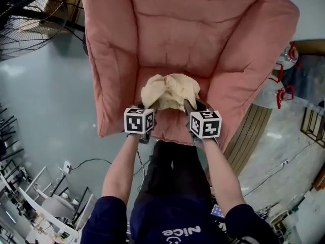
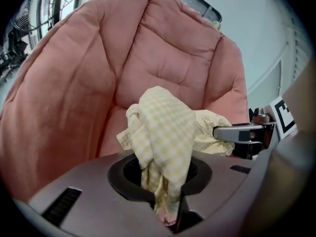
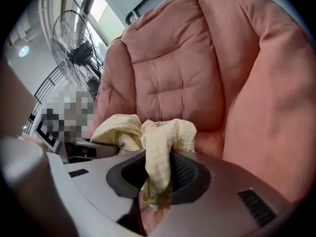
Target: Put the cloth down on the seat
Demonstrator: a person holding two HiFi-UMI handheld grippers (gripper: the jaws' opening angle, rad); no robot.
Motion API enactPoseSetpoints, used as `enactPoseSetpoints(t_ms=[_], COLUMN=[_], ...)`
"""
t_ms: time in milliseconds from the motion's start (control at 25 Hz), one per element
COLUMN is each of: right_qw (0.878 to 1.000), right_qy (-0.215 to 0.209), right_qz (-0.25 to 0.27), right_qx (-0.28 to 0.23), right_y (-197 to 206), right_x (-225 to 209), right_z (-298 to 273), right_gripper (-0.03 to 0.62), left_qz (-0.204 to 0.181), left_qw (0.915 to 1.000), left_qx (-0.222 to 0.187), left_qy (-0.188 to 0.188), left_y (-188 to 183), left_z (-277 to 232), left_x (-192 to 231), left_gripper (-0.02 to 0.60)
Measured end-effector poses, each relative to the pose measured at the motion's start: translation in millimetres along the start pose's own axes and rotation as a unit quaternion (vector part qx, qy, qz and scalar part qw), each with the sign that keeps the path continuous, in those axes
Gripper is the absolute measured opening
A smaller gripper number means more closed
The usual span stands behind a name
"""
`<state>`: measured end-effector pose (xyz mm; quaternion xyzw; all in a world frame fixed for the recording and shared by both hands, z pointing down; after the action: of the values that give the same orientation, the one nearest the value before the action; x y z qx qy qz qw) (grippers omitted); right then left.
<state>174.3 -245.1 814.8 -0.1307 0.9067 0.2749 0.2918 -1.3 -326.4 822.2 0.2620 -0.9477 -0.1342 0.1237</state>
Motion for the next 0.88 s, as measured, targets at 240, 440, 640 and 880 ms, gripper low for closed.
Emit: enactPoseSetpoints(t_ms=[240,440,640,880], right_qw=[1.0,1.0,1.0,1.0], right_qy=[0.005,0.013,0.016,0.028], right_qz=[-0.006,-0.003,-0.004,0.004], right_qx=[0.013,0.02,0.017,0.0], right_y=[7,10,11,1], right_x=[-13,-18,-20,-13], right_z=[-19,-32,-41,-28], right_gripper=[0.109,0.109,0.109,0.189], left_qz=[0.01,0.026,0.035,0.035], left_qw=[0.9998,0.9993,0.9988,0.9979], left_qx=[0.015,0.022,0.014,0.008], left_qy=[-0.007,-0.013,-0.032,-0.054], left_y=[8,11,16,9], left_z=[-26,-40,-46,-35], left_x=[4,11,19,16], left_gripper=[0.106,0.107,0.12,0.293])
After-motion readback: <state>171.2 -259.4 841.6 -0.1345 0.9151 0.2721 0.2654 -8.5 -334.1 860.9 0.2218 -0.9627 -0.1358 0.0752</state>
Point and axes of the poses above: the fingertips, and each gripper's own axes: z backward along the fingers, x to its left, y out of its underside, the point moved 6 cm from there along z, backward along the fingers, and after that the axes turned 13 degrees about -y, right-handed, at the moved point
